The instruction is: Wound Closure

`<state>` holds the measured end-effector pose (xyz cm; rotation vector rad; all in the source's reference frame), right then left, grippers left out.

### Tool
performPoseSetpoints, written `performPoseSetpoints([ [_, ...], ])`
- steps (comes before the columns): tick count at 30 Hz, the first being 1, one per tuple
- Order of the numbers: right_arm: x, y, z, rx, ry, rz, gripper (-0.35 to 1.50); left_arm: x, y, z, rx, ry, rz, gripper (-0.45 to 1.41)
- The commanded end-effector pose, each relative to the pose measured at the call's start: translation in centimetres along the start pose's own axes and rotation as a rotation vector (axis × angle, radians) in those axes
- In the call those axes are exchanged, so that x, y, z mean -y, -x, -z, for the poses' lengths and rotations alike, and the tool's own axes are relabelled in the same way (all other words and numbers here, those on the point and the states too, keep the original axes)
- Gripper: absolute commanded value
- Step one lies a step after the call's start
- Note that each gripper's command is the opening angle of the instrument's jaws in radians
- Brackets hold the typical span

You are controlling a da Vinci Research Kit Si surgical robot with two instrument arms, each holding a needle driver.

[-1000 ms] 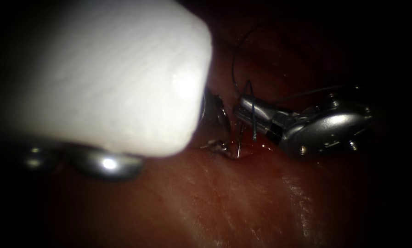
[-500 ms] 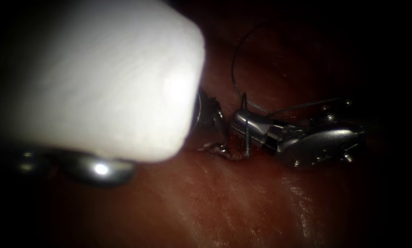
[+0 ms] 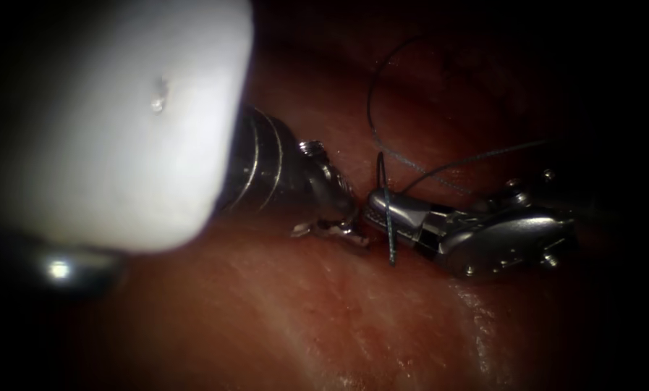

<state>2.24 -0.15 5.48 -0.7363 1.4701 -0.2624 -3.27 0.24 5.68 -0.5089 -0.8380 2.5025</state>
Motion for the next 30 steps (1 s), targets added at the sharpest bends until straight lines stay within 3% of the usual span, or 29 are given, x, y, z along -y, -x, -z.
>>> performPoseSetpoints([
  [1, 0.04, 0.06, -0.04, -0.001, 0.008, -0.026, -0.35, -0.14, 0.03, -0.09, 0.0, 0.0, -0.01, -0.45],
  [8, -0.04, 0.14, -0.01, 0.011, 0.02, -0.119, -0.35, -0.32, 0.19, -0.2, -0.011, -0.012, -0.017, -0.45],
  [18, -0.05, 0.2, 0.0, 0.019, 0.028, -0.213, -0.35, -0.29, 0.37, -0.52, -0.015, 0.006, -0.031, -0.45],
  [30, -0.14, 0.28, 0.01, 0.056, 0.048, -0.384, -0.35, -0.26, 0.38, -0.53, -0.016, 0.01, -0.034, -0.45],
])
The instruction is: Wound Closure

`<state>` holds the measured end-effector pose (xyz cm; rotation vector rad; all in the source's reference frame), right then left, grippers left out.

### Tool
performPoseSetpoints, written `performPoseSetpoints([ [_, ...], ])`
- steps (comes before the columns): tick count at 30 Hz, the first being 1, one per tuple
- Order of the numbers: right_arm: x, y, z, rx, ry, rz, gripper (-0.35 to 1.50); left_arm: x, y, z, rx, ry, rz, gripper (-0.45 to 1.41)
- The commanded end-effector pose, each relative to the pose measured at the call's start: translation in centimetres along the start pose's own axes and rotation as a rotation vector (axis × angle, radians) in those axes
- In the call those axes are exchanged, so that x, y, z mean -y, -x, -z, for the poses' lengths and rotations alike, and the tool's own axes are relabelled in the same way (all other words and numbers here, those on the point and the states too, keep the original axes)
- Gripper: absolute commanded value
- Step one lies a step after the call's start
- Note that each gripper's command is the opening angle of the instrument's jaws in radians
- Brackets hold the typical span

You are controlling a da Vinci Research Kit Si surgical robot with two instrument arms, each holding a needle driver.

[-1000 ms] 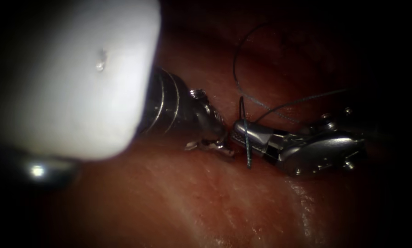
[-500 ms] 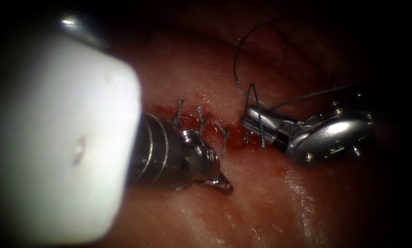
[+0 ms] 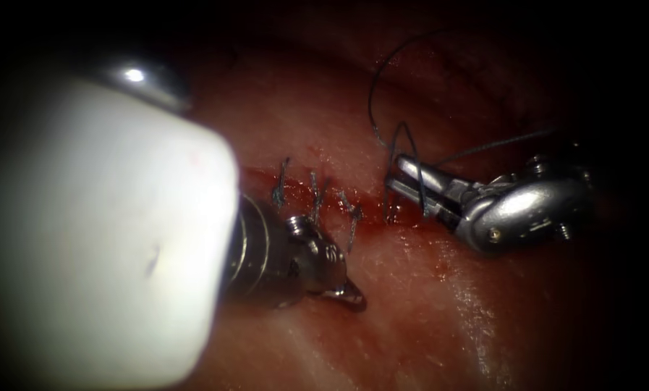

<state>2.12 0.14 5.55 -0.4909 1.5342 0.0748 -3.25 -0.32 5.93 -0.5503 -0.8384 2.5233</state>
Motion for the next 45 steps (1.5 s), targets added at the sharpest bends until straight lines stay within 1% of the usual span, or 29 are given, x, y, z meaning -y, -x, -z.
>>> performPoseSetpoints([
  [1, 0.04, 0.08, -0.03, 0.004, 0.002, -0.031, -0.35, -0.01, 0.01, -0.1, 0.001, 0.003, 0.0, -0.45],
  [3, 0.02, 0.09, -0.03, 0.01, 0.011, -0.061, -0.35, -0.01, 0.01, -0.1, 0.001, 0.003, 0.0, -0.45],
  [8, 0.0, 0.14, -0.04, 0.043, -0.025, -0.122, -0.35, 0.0, 0.02, -0.09, 0.001, 0.004, -0.001, -0.45],
  [12, 0.04, 0.17, -0.04, 0.06, -0.043, -0.152, -0.35, 0.0, 0.03, -0.09, 0.002, 0.004, -0.002, -0.45],
  [19, 0.06, 0.18, -0.06, 0.043, -0.057, -0.18, -0.35, 0.01, 0.03, -0.09, 0.001, 0.004, -0.002, -0.45],
  [22, 0.04, 0.17, -0.09, 0.025, -0.069, -0.231, -0.35, 0.02, 0.03, -0.09, 0.001, 0.004, -0.002, -0.45],
  [31, 0.03, 0.16, -0.09, 0.032, -0.073, -0.333, -0.35, 0.03, 0.04, -0.1, 0.001, 0.004, -0.004, -0.45],
  [34, -0.01, 0.15, -0.1, 0.052, -0.066, -0.406, -0.35, 0.04, 0.05, -0.11, 0.001, 0.003, -0.005, -0.45],
  [41, -0.2, 0.13, -0.15, 0.095, -0.062, -0.5, -0.35, 0.05, 0.07, -0.11, 0.002, 0.003, -0.007, -0.45],
  [45, -0.23, 0.13, -0.18, 0.114, -0.069, -0.561, -0.35, 0.05, 0.07, -0.11, 0.002, 0.003, -0.007, -0.45],
])
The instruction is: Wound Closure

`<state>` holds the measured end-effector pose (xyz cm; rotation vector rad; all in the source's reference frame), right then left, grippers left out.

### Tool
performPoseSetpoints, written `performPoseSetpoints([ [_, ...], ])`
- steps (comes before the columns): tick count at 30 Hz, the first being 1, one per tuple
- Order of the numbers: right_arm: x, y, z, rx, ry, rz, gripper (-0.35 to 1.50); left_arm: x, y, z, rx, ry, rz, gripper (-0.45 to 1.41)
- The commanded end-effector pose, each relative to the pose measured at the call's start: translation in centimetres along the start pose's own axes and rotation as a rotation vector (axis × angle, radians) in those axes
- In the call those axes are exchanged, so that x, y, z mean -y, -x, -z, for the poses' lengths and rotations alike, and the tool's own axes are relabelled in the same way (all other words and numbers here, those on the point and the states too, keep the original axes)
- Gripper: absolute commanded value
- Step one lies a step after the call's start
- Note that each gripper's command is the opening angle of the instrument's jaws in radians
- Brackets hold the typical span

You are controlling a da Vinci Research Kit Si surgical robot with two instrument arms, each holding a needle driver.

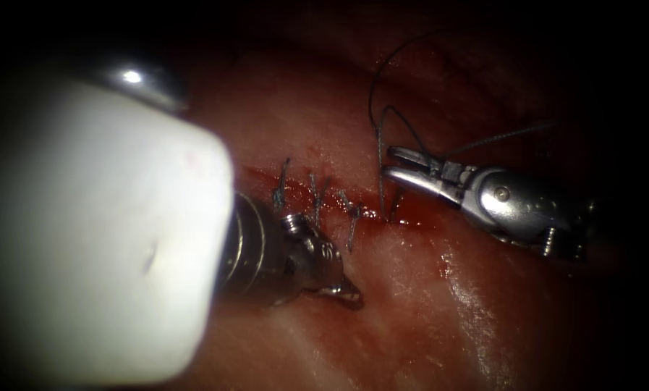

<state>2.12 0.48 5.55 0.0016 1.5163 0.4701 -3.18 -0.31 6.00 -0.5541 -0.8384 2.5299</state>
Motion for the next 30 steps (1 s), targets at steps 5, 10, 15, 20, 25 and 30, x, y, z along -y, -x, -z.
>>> performPoseSetpoints([
  [5, 0.04, 0.07, -0.08, 0.004, -0.001, -0.019, -0.35, -0.02, 0.01, -0.09, 0.001, 0.003, 0.0, -0.45],
  [10, -0.03, 0.07, -0.09, 0.007, 0.004, -0.028, -0.35, -0.02, 0.01, -0.09, 0.001, 0.003, 0.0, -0.45],
  [15, -0.11, 0.05, -0.11, 0.011, 0.011, -0.037, -0.35, -0.02, 0.02, -0.09, 0.001, 0.003, 0.0, -0.45],
  [20, -0.08, 0.07, -0.12, 0.031, -0.022, -0.123, -0.35, -0.01, 0.03, -0.08, 0.002, 0.004, -0.002, -0.45],
  [25, -0.1, 0.03, -0.12, 0.054, -0.034, -0.198, -0.35, -0.01, 0.03, -0.09, 0.002, 0.004, -0.001, -0.45],
  [30, -0.19, -0.02, -0.14, 0.045, 0.004, -0.192, -0.35, -0.02, 0.03, -0.09, 0.002, 0.003, -0.001, -0.45],
])
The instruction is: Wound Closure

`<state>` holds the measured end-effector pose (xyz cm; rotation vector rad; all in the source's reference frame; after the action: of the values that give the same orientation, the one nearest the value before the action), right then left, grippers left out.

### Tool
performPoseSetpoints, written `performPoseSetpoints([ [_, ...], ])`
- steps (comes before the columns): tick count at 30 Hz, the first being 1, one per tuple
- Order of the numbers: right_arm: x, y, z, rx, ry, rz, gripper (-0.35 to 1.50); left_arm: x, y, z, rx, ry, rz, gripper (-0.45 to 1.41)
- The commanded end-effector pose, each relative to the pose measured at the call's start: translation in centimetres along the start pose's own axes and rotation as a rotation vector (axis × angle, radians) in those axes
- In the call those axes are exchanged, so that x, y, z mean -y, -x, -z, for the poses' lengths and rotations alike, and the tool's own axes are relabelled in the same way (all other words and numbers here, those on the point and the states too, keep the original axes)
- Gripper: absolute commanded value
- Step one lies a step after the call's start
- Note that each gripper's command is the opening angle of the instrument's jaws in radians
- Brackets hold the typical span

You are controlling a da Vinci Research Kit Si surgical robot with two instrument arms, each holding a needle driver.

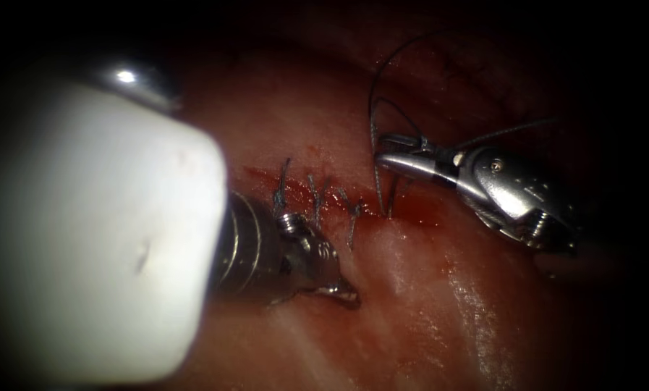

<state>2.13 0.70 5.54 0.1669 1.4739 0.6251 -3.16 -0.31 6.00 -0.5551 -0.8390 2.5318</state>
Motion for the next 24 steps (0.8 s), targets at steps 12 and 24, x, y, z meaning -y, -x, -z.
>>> performPoseSetpoints([
  [12, -0.03, 0.01, -0.09, -0.022, 0.05, 0.169, -0.35, -0.03, 0.02, -0.12, 0.001, 0.001, 0.001, -0.45],
  [24, 0.0, 0.0, -0.04, -0.062, 0.121, 0.318, -0.35, -0.04, 0.03, -0.12, 0.002, 0.0, 0.0, -0.45],
])
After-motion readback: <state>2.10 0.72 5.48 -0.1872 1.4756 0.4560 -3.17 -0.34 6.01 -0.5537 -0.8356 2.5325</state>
